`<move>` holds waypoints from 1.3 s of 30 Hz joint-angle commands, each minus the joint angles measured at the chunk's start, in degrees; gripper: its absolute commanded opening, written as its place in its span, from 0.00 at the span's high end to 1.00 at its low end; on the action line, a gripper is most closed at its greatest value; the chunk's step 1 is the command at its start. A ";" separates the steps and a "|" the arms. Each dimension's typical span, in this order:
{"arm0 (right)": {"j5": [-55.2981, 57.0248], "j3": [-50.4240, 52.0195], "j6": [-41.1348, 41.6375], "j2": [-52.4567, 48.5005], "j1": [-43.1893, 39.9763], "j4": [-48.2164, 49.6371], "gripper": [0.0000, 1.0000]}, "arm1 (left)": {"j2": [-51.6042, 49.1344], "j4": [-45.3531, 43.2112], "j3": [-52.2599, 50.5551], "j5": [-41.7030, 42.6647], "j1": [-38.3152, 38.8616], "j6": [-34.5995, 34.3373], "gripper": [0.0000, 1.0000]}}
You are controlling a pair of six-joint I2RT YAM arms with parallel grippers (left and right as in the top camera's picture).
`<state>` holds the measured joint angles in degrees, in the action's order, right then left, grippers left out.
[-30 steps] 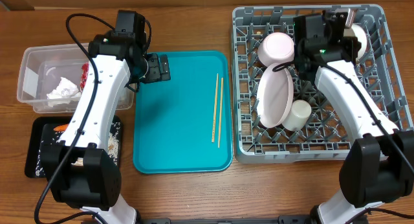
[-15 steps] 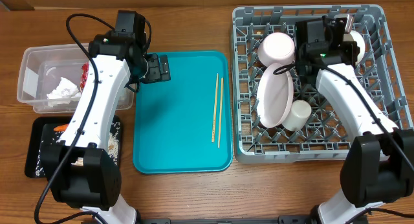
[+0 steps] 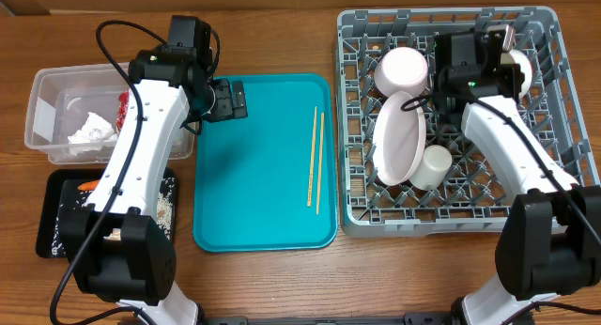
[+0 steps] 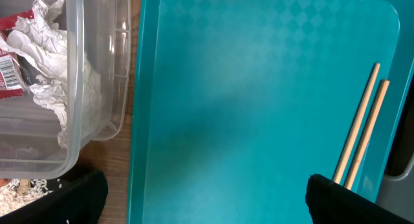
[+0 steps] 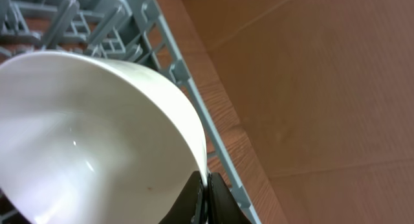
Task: Sort waste into correct bins and load items into the dishwasher
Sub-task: 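Carry the bowl with the right gripper to the rack's right side, then lower the bowl into the rack and open the right gripper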
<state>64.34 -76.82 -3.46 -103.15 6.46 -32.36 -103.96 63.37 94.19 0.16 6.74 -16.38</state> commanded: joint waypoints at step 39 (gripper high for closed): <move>-4.52 1.86 0.66 0.15 3.41 -1.11 0.85 | -0.72 0.39 0.04 -0.37 -0.09 -0.35 0.00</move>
<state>61.67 -75.53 -3.22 -103.15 8.36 -33.17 -103.96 63.66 94.19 0.16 6.74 -16.38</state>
